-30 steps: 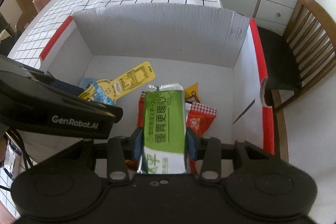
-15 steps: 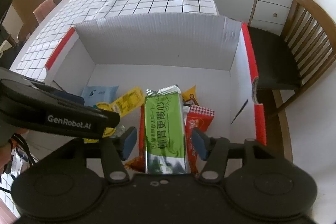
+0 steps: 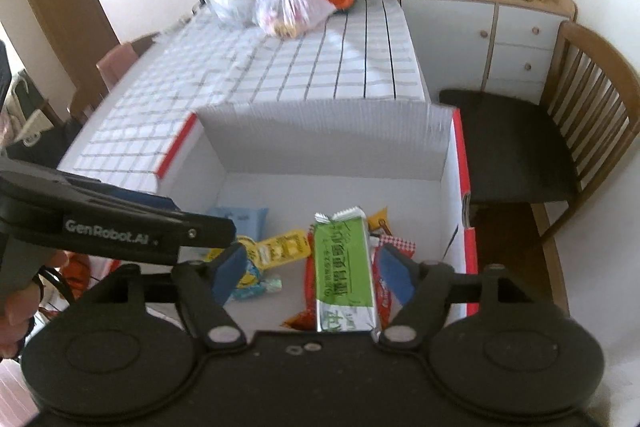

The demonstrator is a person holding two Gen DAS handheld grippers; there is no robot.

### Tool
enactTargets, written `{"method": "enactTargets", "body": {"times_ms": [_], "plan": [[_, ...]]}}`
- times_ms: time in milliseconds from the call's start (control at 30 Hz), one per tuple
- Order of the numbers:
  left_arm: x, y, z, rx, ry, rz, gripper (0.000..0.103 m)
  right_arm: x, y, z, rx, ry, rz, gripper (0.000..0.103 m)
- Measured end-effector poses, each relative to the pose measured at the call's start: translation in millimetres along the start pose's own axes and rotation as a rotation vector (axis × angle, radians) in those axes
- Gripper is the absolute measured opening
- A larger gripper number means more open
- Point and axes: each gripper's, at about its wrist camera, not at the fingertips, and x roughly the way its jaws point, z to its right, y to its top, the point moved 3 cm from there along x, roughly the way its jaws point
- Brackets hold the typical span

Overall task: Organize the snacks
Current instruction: 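Withdraw both tools from the box back over the snack pile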

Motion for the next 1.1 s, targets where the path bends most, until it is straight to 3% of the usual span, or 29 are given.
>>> {"method": "enactTargets", "body": {"times_ms": [233, 433, 600, 733, 1100], "plan": [[-53.4, -8.3, -5.1, 0.021, 0.002, 0.119, 0.070, -26.3, -3.2, -11.7, -0.009, 0.029, 0.042, 0.080], [-100.2, -24.3, -24.7, -0.002, 0.057, 0.251, 0.074, -48.7, 0.0, -31.1, -0.026, 0.079, 0.099, 0.085], [-124.4, -39.9, -48.9, -0.024, 0.079, 0.283, 0.076, -55.9, 2.2, -54.9, -0.052, 0.112, 0.112, 0.086], [-144.7, -53.7, -69.3, -0.036, 0.099, 0.312, 0.079, -57.3, 2.8, -78.3, -0.070, 0.137, 0.125, 0.096], [-183.8, -86.7, -143.5, -0.080, 0.113, 0.344, 0.081, -39.7, -0.2, -152.6, -0.073, 0.203, 0.107, 0.103]]}}
